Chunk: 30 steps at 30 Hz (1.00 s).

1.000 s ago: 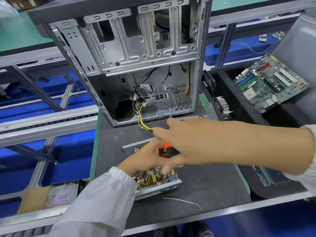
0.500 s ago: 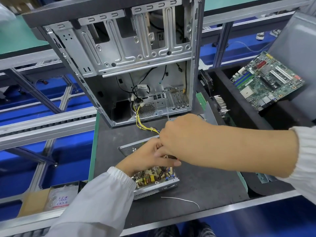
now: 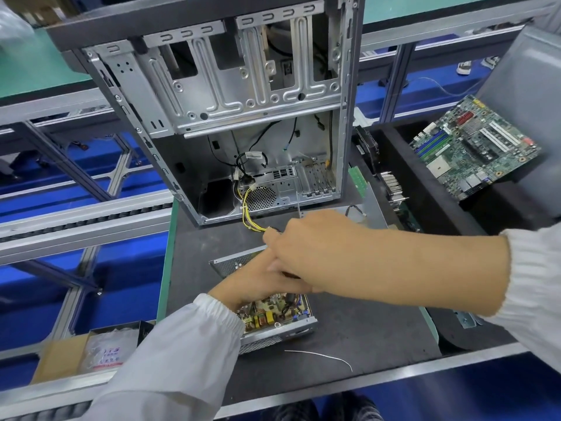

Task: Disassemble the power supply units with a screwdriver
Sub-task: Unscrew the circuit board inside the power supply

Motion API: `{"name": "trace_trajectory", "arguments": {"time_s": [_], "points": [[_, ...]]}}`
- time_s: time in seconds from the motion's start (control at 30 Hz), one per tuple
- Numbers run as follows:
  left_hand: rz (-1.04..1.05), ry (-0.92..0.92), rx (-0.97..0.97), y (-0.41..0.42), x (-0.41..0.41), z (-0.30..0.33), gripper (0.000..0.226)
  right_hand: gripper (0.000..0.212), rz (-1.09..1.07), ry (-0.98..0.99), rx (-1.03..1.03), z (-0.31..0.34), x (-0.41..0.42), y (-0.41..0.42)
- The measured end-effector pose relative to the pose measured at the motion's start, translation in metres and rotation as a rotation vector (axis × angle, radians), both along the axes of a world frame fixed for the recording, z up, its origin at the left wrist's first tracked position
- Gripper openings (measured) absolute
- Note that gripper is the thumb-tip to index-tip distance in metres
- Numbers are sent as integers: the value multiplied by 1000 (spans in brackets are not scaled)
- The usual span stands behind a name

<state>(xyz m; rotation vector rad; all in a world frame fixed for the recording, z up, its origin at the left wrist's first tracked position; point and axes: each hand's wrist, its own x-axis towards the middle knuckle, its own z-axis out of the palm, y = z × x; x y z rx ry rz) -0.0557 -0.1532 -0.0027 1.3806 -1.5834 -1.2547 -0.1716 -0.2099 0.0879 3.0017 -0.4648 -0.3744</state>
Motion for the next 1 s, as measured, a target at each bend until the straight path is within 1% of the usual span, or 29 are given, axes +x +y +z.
{"name": "trace_trajectory", "arguments": {"time_s": [0.03,0.1,0.13,0.17,0.2,0.23,0.27,0.3,0.37,0.4,0.47,0.5,0.57,0.6,0.63,0.67,0.73,0.77,0.8,0.83,0.87,0.93,0.97,1.0], "points": [[45,-28,-32,-3,-3,-2,35,35,-3,20,51,2,-2,-1],[237,-4,-184,-9,-9,-8,32,42,59,97,191,8,-9,-7],[289,-10,-229,-11,-12,-8,33,45,75,126,260,12,-10,-11],[236,-44,-185,-10,-11,-8,37,49,61,137,289,15,-12,-13],[147,-27,-85,-7,-8,-7,39,54,27,118,261,16,-11,-14],[60,-24,-8,-6,-5,-7,36,60,-20,88,184,16,-9,-13],[19,-7,26,-5,-2,-6,32,62,-57,56,76,15,-6,-11],[-9,4,24,-2,3,-4,32,61,-72,43,-14,12,-4,-8],[-23,51,54,-3,3,0,34,55,-41,57,-91,6,0,-3],[-12,69,69,-3,1,0,31,48,-18,69,-71,5,0,-3],[15,74,94,-3,-3,-5,24,30,10,122,77,9,-4,-9],[15,53,106,-4,-4,-7,21,30,18,164,165,13,-7,-14],[-11,7,89,-5,-7,-9,21,44,14,179,279,20,-11,-18],[-22,-21,64,-6,-9,-7,24,51,9,148,256,20,-9,-16],[-28,-36,48,-6,-10,-5,27,56,1,109,187,17,-7,-12],[-41,-31,30,-6,-10,-5,25,54,1,75,99,13,-5,-8],[-54,-6,-2,-4,-9,-5,32,32,32,45,-34,4,0,0],[-45,1,-1,-3,-8,-5,25,26,28,62,-47,1,1,1],[-23,-17,10,-2,-6,-5,28,31,15,94,-17,2,0,-1],[22,-37,23,-3,-5,-7,36,38,27,147,50,5,-3,-5],[31,-15,54,-5,-2,-9,40,42,57,204,141,9,-6,-11],[41,-33,71,-8,1,-12,38,43,70,220,303,17,-8,-19],[47,-58,71,-10,2,-12,36,47,34,185,311,18,-8,-20],[42,-68,65,-11,2,-12,31,52,-20,149,259,17,-6,-19]]}}
